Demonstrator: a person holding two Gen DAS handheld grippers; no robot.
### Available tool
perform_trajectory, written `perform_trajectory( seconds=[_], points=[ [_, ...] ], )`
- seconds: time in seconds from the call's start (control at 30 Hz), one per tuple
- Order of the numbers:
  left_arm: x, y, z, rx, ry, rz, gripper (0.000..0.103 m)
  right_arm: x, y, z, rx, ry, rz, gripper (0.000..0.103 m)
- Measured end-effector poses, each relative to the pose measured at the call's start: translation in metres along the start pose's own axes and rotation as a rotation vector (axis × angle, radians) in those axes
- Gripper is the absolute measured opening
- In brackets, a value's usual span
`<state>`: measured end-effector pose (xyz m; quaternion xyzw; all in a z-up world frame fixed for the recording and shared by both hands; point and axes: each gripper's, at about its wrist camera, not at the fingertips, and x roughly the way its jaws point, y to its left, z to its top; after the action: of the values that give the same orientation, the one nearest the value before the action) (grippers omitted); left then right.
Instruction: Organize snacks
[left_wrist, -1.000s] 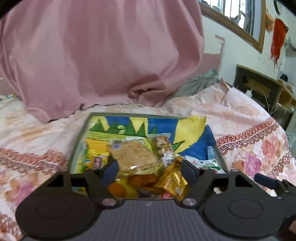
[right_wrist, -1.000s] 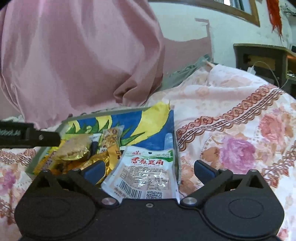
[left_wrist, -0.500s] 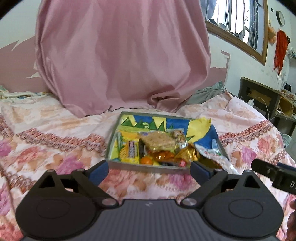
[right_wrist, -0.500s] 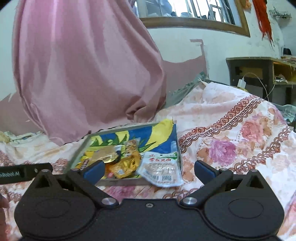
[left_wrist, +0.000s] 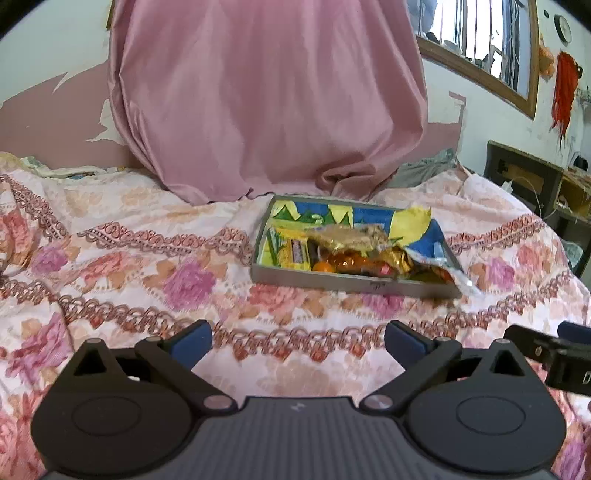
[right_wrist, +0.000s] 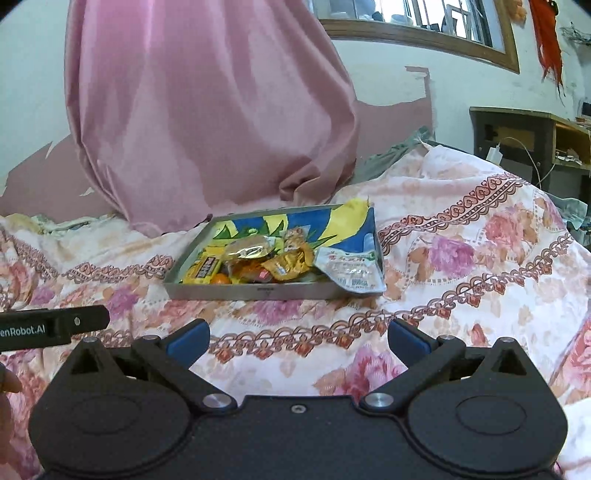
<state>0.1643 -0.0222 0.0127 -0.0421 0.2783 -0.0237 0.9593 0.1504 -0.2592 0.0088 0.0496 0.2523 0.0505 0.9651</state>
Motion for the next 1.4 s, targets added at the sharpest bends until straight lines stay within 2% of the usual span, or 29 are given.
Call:
perform_trajectory(
  seconds=[0.37,1.4],
  points=[
    [-0.008,0.005,-0.018,0.017,0.026,0.017,0.102,-0.008,0.004,-0.012,-0.016,0.028,-0.016,0.102],
    [-0.001,0.007,-0.023,0.007,0.062,0.016,0.102,-0.002,0.005,-0.015,-0.014,0.060,-0.009,0.102]
  ],
)
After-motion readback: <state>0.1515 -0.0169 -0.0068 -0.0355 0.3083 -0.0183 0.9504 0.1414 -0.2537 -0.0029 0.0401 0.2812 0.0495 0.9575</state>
